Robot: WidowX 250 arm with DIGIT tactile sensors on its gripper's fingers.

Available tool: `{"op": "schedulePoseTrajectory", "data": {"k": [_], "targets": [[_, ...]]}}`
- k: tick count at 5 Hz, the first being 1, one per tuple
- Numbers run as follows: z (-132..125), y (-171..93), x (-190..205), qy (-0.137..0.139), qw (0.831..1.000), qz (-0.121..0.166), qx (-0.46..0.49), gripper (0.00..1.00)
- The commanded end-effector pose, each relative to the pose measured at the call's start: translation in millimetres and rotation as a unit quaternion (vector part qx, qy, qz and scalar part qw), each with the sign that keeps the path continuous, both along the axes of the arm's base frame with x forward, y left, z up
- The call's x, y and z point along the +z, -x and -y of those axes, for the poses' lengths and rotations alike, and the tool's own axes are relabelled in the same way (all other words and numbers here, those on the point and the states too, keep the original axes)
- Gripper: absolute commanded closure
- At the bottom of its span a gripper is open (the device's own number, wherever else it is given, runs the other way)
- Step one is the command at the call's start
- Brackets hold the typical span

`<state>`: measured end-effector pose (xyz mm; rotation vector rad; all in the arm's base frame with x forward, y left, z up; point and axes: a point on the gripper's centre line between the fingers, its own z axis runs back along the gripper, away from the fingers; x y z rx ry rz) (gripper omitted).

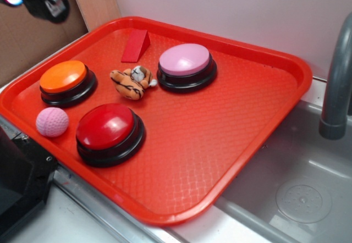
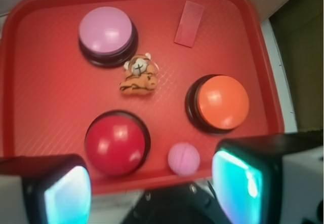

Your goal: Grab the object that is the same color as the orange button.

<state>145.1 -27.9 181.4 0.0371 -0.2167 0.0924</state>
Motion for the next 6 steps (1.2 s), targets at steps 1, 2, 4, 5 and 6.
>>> {"op": "schedulePoseTrajectory", "data": {"k": [1,2,4,5,6], "targets": [[1,-40,-50,0.022,0.998,0.034,0.046,0.0],[-6,-60,-77,0.006,0.998,0.028,0.062,0.0],[-13,-80,-122,-0.043,0.997,0.044,0.055,0.0],[-16,-87,-137,-0.037,0.998,0.038,0.043,0.0],[-15,-94,-149,-0.009,0.999,0.037,0.03,0.0]]}}
